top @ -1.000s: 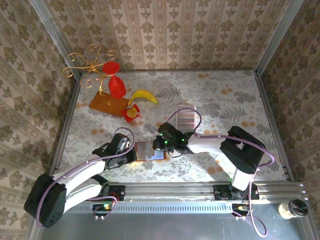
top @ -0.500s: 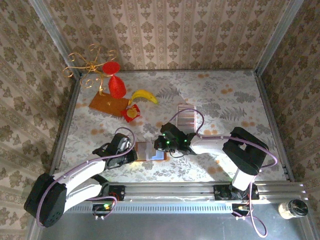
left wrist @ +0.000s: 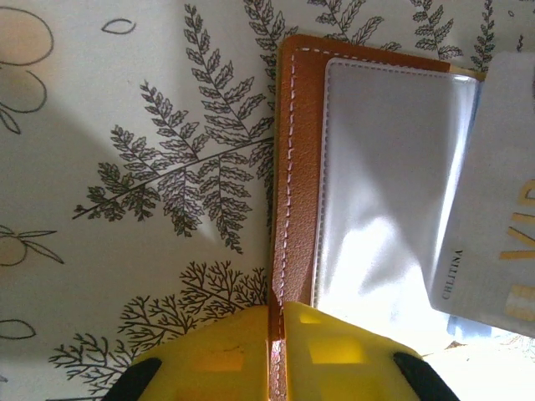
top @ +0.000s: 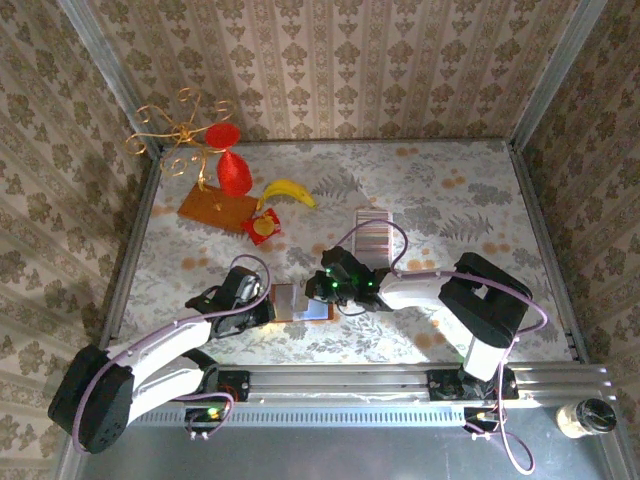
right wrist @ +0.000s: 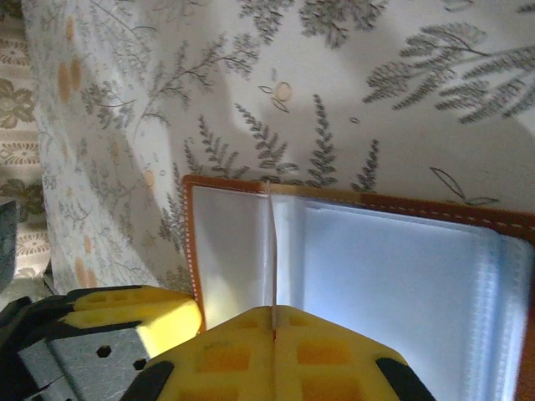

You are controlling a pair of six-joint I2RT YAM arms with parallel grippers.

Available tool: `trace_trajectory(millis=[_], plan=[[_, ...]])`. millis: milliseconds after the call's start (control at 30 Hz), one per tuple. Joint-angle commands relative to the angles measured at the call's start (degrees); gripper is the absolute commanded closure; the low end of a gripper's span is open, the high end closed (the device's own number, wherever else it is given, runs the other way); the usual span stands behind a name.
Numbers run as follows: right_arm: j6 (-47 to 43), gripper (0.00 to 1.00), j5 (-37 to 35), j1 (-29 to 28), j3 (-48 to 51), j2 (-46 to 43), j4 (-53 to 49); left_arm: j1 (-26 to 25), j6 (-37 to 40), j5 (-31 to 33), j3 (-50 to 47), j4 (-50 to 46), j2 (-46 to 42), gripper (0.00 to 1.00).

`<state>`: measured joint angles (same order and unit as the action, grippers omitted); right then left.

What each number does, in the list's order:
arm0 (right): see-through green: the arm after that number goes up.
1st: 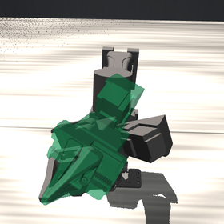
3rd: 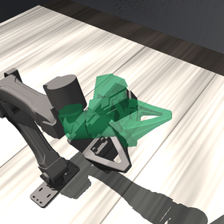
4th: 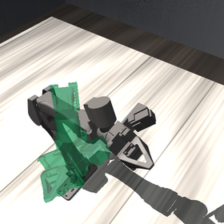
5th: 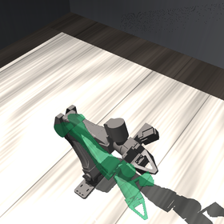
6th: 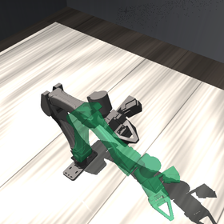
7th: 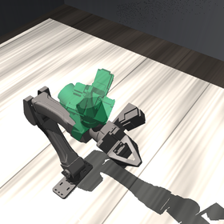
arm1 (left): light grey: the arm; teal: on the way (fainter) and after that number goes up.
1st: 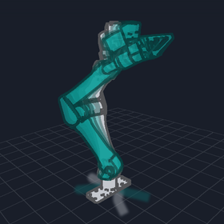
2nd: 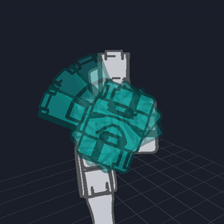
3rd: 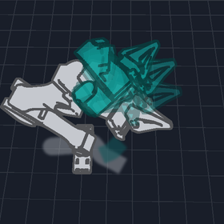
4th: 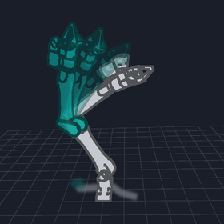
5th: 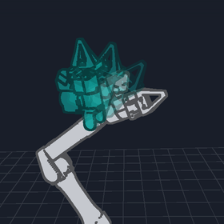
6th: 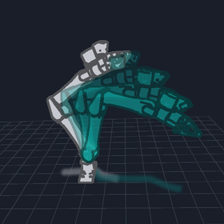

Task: Put the credit cards into the card holder

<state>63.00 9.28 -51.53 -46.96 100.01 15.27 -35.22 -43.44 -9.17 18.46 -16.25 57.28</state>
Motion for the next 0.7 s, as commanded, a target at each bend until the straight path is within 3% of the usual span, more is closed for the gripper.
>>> trace_trajectory(millis=[0,233,467,667], plan=[[1.4,1.0,-0.7,0.1,1.2,0.9,1.0,-0.5,0.7,-0.4,-1.0,-0.5,0.6,0.88],[2.9,1.0,-1.3,0.2,2.3,-0.5,0.6,-0.6,0.7,-0.5,-0.9,-1.0,0.6,0.86],[4.4,1.0,-0.5,0.2,3.0,-0.4,1.5,-0.5,0.0,3.1,1.0,-5.2,-2.0,0.64],[3.8,1.0,-2.8,0.2,3.7,-2.1,-0.2,-0.5,-1.4,3.6,1.8,-5.4,-7.0,0.68]])
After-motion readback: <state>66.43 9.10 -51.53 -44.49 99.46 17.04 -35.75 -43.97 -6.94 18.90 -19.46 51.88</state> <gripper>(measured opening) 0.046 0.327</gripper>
